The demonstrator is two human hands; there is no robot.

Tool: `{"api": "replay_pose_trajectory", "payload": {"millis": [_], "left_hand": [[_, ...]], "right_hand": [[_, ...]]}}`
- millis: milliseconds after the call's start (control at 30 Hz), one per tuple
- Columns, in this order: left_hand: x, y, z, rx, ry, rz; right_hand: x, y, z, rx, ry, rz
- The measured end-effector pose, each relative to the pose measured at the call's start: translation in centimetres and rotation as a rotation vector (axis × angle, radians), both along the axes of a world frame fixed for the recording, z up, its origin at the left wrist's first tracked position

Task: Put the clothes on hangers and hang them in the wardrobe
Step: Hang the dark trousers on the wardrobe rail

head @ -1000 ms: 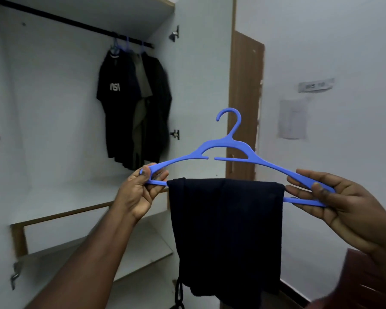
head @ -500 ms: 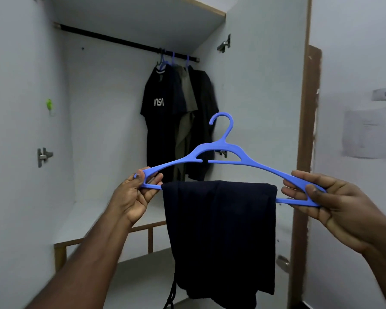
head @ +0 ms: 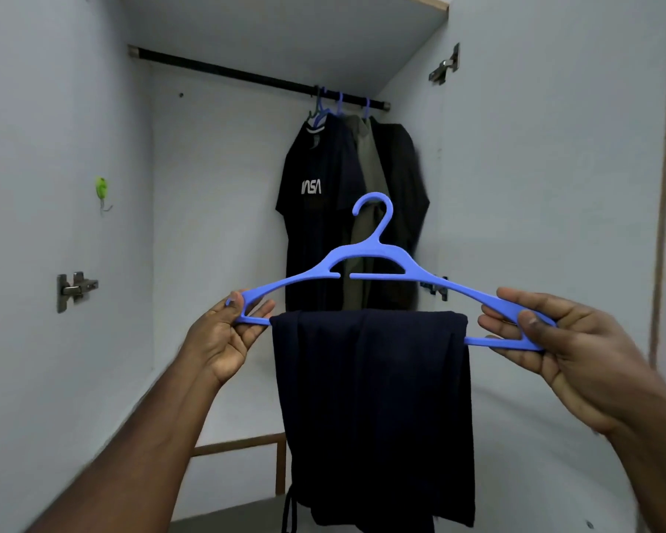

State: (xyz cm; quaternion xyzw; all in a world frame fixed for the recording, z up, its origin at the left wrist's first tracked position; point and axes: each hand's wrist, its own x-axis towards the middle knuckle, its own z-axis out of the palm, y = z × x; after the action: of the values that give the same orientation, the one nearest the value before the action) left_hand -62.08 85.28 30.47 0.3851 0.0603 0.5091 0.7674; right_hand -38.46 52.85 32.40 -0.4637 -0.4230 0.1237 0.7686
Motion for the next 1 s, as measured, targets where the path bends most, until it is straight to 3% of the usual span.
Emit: {"api": "replay_pose_trajectory", "payload": {"millis": [1000], "left_hand": [[8.6, 29.9, 9.0, 0.023, 0.004, 0.033]], "right_hand": [[6.3, 30.5, 8.8, 0.172, -0.158, -0.016]]}}
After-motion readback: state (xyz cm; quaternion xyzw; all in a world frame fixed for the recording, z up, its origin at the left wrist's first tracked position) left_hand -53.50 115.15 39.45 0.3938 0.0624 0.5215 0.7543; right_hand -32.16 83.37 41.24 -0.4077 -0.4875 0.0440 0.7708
